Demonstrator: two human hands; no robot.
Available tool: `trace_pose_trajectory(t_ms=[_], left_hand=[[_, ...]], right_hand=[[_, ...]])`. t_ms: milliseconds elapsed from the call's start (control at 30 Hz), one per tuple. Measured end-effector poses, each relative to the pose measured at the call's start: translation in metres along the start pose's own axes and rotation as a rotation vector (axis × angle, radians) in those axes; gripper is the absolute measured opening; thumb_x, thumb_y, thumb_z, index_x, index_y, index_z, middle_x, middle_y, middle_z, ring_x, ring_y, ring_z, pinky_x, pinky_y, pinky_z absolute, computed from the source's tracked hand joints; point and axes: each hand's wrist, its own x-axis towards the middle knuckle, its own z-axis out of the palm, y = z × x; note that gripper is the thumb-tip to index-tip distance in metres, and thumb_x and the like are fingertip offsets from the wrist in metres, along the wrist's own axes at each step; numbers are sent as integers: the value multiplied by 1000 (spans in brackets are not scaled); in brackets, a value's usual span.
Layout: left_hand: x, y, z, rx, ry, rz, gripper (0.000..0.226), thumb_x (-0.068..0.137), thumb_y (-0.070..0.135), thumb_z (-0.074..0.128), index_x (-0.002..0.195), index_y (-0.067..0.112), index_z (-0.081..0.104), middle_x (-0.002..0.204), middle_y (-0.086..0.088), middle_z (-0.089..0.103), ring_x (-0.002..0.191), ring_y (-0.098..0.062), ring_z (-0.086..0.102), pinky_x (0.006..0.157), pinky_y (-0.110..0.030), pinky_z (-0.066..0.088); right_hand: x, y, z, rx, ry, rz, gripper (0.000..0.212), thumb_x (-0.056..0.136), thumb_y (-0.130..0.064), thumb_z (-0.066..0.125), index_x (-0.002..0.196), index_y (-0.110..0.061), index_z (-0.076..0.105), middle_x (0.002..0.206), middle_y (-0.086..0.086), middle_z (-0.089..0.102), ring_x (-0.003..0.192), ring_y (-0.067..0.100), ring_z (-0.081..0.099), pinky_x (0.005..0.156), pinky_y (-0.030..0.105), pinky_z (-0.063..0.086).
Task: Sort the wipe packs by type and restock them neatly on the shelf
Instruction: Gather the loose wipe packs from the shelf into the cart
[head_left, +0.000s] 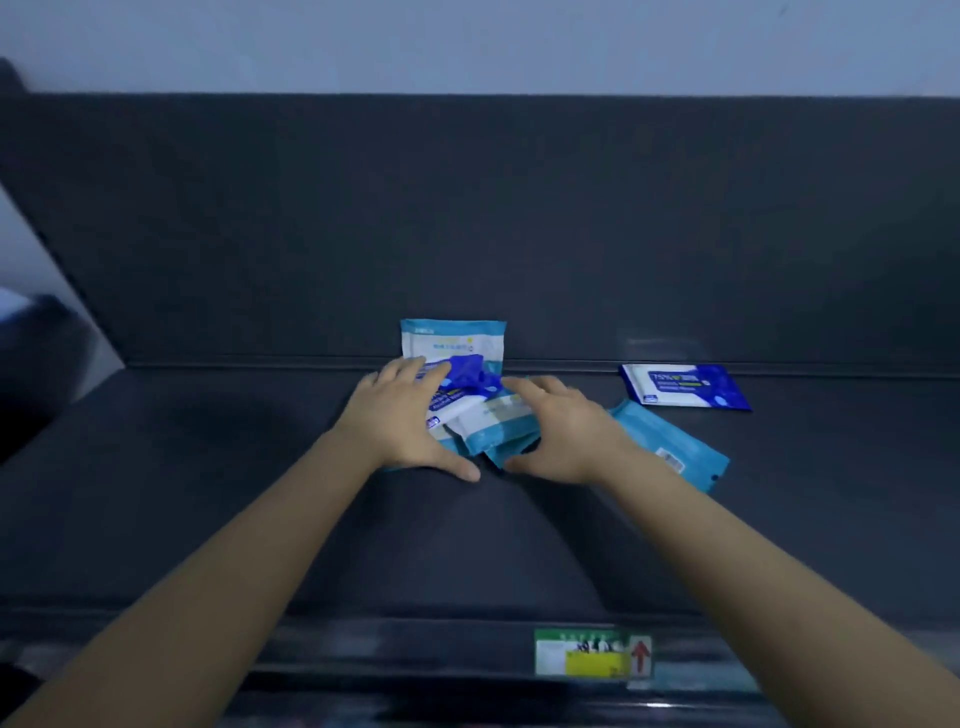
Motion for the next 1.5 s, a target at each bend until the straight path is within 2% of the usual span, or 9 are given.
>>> trace_pose_trajectory(t_ms=[133,400,500,633,767,900,1067,1267,1500], left_hand=[[23,-20,-1,-93,-141,80,133,49,80,71,153,28,6,158,4,14,145,-18,12,118,-36,15],[47,-63,-7,-339,-146,259,78,77,24,66,145,38,31,142,13,38,126,-10,31,99,-25,36],[47,-68,-9,-315,-187,314,90,73,41,74,147,38,23,144,14,31,133,-12,25,104,-29,34],[39,-57,-8,-51,-238,370,132,50,70,79,151,22,6,155,4,15,143,-19,15,116,-39,18],[46,-53,-13,58,-185,402,102,54,61,77,133,18,29,130,-3,46,115,-23,47,88,-37,46],[44,-39,-12,178,-58,433,60,71,38,66,118,16,35,116,-5,52,102,-25,53,71,-32,38],[40,-21,9,191,7,320,83,77,39,59,146,13,20,137,-14,41,124,-32,42,96,-43,37],[40,-24,19,262,239,407,69,84,39,60,139,9,29,129,-11,51,114,-29,52,86,-38,43],[42,-24,9,300,288,462,69,86,31,57,143,12,22,117,-11,57,101,-29,59,66,-32,35]], right_hand=[[36,0,3,44,-74,-143,93,72,-37,75,149,-37,22,157,-4,19,144,16,17,117,38,21],[70,-11,9,-80,49,-151,82,77,-42,70,147,-29,30,149,-6,36,135,18,37,110,31,30],[66,-15,8,0,-74,51,109,61,-63,76,149,-37,17,155,-9,22,139,16,29,112,34,29],[57,-24,12,17,-281,225,131,51,-61,83,150,-41,-1,156,-7,19,142,17,23,113,36,29],[48,-35,11,-35,-209,289,110,66,-38,76,150,-39,6,142,3,42,127,22,43,100,32,41],[35,-44,6,-115,-148,338,81,79,-28,61,148,-38,20,130,7,54,115,25,53,86,28,43],[15,-47,6,-237,-145,405,81,84,-34,55,151,-36,11,130,7,54,115,26,54,86,31,45],[10,-49,12,-212,29,429,39,88,-42,53,118,-16,50,112,9,63,103,29,59,71,31,41],[22,-71,8,-237,33,329,9,87,-17,49,95,-13,47,104,11,63,96,31,59,67,29,35]])
